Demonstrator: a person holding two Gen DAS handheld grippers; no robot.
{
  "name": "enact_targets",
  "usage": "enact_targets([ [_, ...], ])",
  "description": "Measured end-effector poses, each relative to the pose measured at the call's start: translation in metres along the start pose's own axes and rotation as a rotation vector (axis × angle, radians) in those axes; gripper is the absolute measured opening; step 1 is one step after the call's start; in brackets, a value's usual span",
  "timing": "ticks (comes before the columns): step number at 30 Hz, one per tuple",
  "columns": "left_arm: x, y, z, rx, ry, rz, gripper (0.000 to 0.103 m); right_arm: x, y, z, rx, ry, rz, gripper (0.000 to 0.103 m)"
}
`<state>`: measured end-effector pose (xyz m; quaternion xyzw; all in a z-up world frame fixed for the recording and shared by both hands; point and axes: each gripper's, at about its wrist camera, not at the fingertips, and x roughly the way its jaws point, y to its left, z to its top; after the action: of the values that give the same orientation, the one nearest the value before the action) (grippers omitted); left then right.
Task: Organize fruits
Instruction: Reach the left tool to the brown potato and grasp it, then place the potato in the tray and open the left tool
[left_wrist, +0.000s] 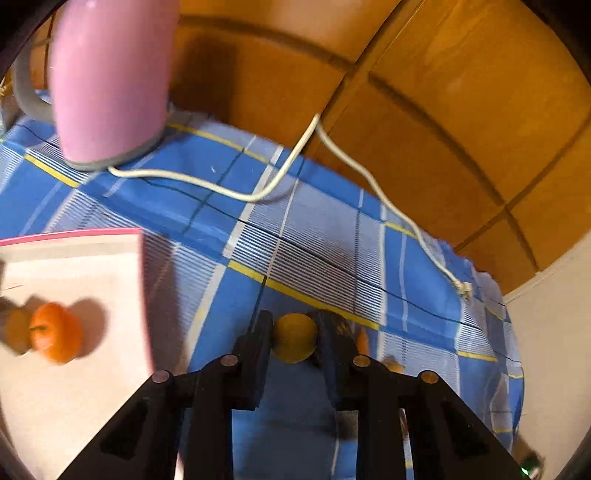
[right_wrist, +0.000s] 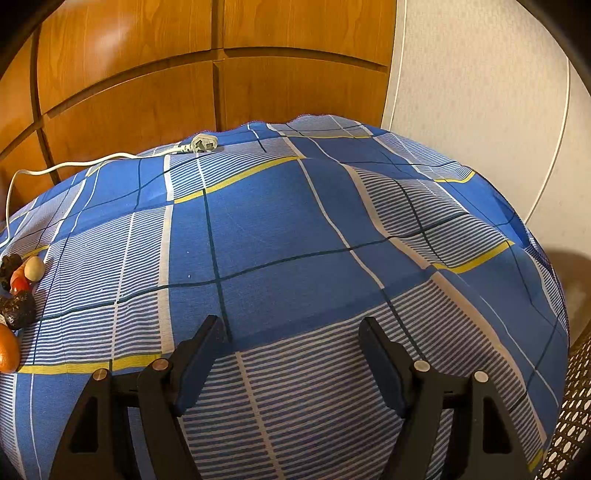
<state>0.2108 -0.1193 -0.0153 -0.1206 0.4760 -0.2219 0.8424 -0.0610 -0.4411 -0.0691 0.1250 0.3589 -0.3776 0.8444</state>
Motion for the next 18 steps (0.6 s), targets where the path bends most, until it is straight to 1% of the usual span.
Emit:
enact_targets([
  [4,-0.040,0.000,-0.018,0.050,-0.052,0.002,0.025,0.000,0.002,-0.001,0.000,0.000,-0.001,0.077],
  [6,-0.054,0.005,-0.026,0.059,-0.064,0.007,0.025,0.000,0.002,-0.001,0.000,0.000,0.000,0.077],
  [8,-0.066,0.015,-0.037,0.048,-0.073,0.020,0.025,0.000,0.001,0.000,0.000,0.000,0.000,0.077],
  [12,-0.087,0.043,-0.058,0.007,-0.083,0.067,0.025,0.000,0.001,0.000,0.001,0.000,0.000,0.077],
  [15,-0.097,0.066,-0.073,-0.024,-0.085,0.121,0.025,0.000,0.001,0.000,0.000,-0.001,-0.001,0.077],
  [18,-0.106,0.086,-0.086,-0.041,-0.098,0.193,0.025,0.000,0.001,0.000,0.000,-0.001,-0.001,0.077],
])
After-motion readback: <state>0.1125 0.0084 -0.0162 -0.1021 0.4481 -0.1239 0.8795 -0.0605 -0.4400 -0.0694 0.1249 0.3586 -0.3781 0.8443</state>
